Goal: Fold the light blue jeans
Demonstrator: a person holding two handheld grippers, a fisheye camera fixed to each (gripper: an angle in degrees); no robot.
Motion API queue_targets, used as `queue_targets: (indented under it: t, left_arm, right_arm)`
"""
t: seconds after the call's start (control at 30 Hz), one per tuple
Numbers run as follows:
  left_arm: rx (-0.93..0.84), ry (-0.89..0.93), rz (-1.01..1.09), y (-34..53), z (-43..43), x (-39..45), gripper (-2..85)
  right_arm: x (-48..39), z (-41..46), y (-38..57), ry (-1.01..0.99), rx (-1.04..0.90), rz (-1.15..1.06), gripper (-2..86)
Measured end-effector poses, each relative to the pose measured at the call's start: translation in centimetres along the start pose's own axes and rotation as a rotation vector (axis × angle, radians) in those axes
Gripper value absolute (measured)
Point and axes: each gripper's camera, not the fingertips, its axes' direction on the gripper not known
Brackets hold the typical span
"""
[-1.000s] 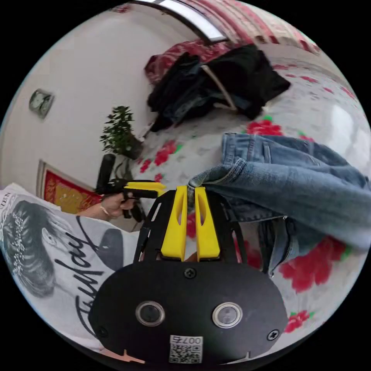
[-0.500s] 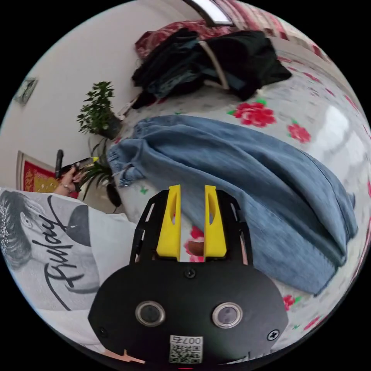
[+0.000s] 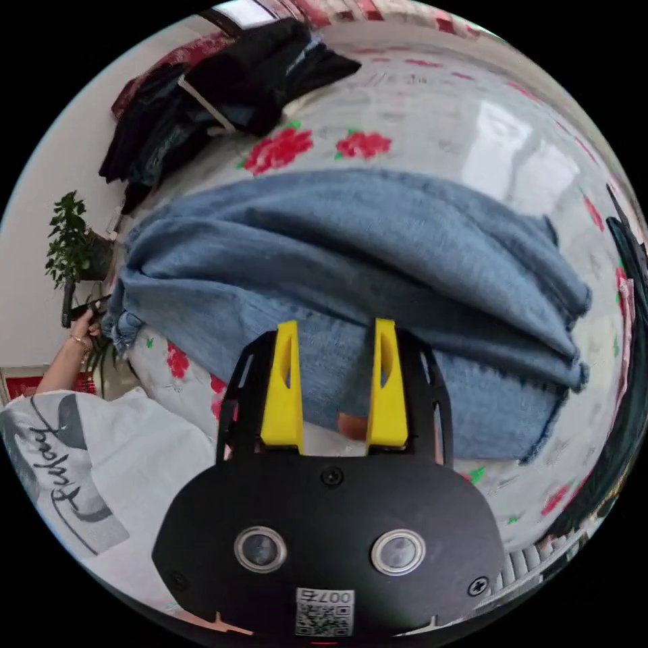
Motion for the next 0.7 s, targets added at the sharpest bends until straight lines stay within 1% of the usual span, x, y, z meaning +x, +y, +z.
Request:
queue_targets:
  t: [0.03, 0.07, 0.1, 0.13, 0.17, 0.2, 0.27, 0.33, 0.43, 0.5, 0.57, 0.7]
  left_arm:
    - [-0.029, 0.029, 0.017, -0.2, -0.1, 1.3, 6.5]
    - [-0.026, 0.021, 0.041, -0.3, -1.1, 2.2, 4.8]
    - [-0.014, 0.018, 0.055, -0.2, -1.8, 2.6, 4.4]
    - [0.015, 0.022, 0.074, -0.1, -3.7, 3.1, 3.7]
    - [0.067, 0.039, 0.082, 0.2, -6.4, 3.3, 2.8]
    - [0.102, 0.055, 0.083, 0.4, -8.1, 3.3, 2.4]
    - [0.264, 0.161, 0.099, 2.2, -15.4, 3.4, 1.1]
    - [0.364, 0.220, 0.135, 4.1, -20.2, 4.1, 0.6]
    - [0.466, 0.282, 0.162, 7.1, -26.1, 6.0, 0.1]
    - [0.517, 0.339, 0.161, 9.0, -29.2, 7.1, 0.0]
    - [0.575, 0.388, 0.184, 11.5, -33.2, 8.6, -0.1]
    - [0.587, 0.348, 0.184, 14.4, -37.6, 9.6, -0.1]
  right_arm:
    - [-0.9, -0.3, 0.6, 0.098, 0.035, -0.010, 3.8]
    - [-1.1, -0.1, 0.2, 0.134, -0.041, -0.018, 1.9]
    - [-1.1, -0.3, 0.1, 0.119, -0.054, -0.029, 1.6]
    - [-1.0, -1.7, 0.2, 0.090, -0.001, -0.046, 0.9]
    - [-0.6, -3.9, 0.7, 0.107, 0.107, -0.028, 0.6]
    - [-0.3, -5.1, 0.9, 0.112, 0.154, -0.006, 0.5]
    - [1.4, -10.0, 2.2, 0.047, 0.309, 0.063, 0.4]
    - [2.5, -12.1, 3.1, -0.011, 0.354, 0.086, 0.6]
    - [3.2, -12.4, 4.2, 0.026, 0.339, 0.102, 2.3]
    - [3.4, -11.2, 4.3, 0.055, 0.276, 0.115, 3.6]
    - [3.6, -10.0, 4.2, 0.026, 0.204, 0.120, 4.8]
    - [5.0, -9.4, 4.8, 0.088, 0.195, 0.196, 6.1]
